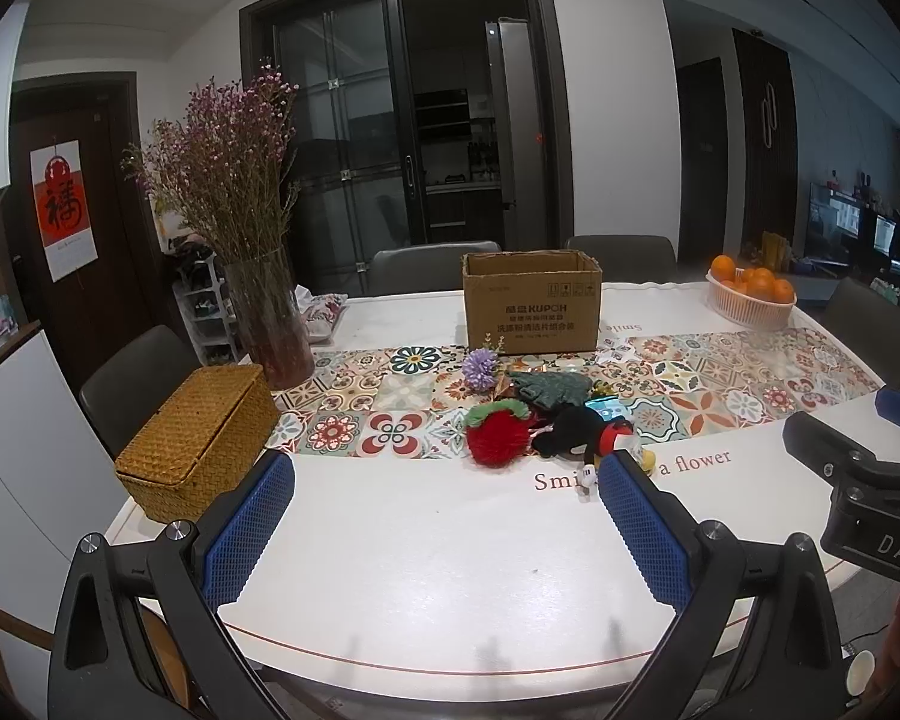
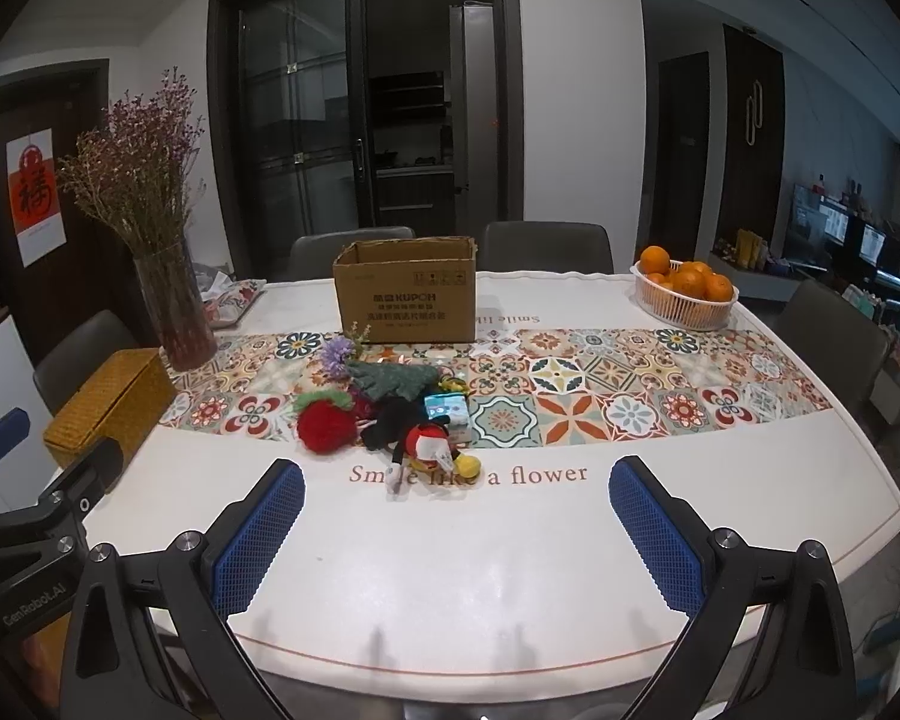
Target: Organize soft objects
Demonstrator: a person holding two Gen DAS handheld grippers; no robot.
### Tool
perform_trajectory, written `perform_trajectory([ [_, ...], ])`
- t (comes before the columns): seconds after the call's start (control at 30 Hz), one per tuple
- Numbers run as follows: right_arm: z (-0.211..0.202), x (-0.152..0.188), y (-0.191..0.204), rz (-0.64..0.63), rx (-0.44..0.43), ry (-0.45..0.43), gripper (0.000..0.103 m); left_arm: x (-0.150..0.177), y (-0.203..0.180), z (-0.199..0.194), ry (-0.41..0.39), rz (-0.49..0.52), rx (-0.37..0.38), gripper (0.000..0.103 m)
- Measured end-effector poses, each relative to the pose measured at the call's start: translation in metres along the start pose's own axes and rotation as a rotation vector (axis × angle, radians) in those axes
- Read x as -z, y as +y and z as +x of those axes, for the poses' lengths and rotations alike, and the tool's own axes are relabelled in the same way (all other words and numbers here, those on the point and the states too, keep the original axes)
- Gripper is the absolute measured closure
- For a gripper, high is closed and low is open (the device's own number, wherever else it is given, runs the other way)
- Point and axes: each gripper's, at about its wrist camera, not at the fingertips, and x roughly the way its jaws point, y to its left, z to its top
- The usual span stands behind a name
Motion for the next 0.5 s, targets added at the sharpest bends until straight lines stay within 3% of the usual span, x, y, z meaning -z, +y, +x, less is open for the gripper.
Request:
perform_trajectory([
  [0.5, 0.0021, -0.0031, 0.0027, -0.007, -0.002, 0.002, 0.000, 0.0013, 0.0016, -0.0001, -0.004, -0.003, 0.002, 0.000],
])
